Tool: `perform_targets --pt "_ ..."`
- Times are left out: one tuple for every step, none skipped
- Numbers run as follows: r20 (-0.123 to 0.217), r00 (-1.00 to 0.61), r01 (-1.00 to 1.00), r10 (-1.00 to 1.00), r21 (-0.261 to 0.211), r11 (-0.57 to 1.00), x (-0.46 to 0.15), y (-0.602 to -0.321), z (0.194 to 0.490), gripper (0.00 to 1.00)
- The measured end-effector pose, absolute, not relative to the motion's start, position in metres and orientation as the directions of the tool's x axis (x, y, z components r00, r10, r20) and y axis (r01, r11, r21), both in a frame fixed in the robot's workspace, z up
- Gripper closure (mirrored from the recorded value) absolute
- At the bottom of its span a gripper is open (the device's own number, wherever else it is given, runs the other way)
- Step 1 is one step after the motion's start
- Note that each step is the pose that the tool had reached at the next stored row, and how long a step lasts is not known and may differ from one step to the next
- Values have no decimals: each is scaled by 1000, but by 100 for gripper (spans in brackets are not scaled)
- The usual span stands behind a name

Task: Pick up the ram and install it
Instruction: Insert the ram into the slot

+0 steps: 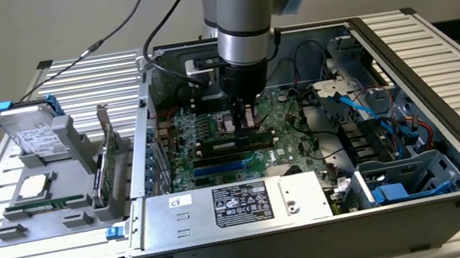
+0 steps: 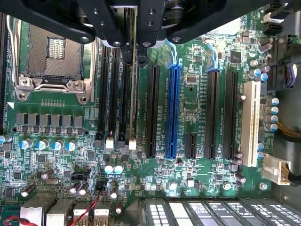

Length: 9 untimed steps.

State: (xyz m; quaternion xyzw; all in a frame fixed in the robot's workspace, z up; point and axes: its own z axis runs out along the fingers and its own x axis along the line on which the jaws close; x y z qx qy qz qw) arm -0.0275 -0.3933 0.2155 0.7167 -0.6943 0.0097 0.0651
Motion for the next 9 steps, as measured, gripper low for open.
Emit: perform_targets --pt "105 36 -996 -994 80 -27 -28 -393 215 85" --pt "105 36 -996 -994 80 -27 -28 -393 215 85" --pt "105 36 -996 -994 80 -27 -28 -393 215 85" --pt "105 36 -996 -994 80 -27 -28 -393 215 85" --pt "106 36 -996 -994 80 -27 -28 -393 215 85" --pt "106 36 -996 -994 80 -27 -28 -393 215 85" --pt "106 36 -996 -994 80 -27 -28 -393 215 85" --pt "106 36 -996 -994 80 -27 -28 -393 215 85" --pt "106 36 -996 -994 80 -27 -28 -393 215 84"
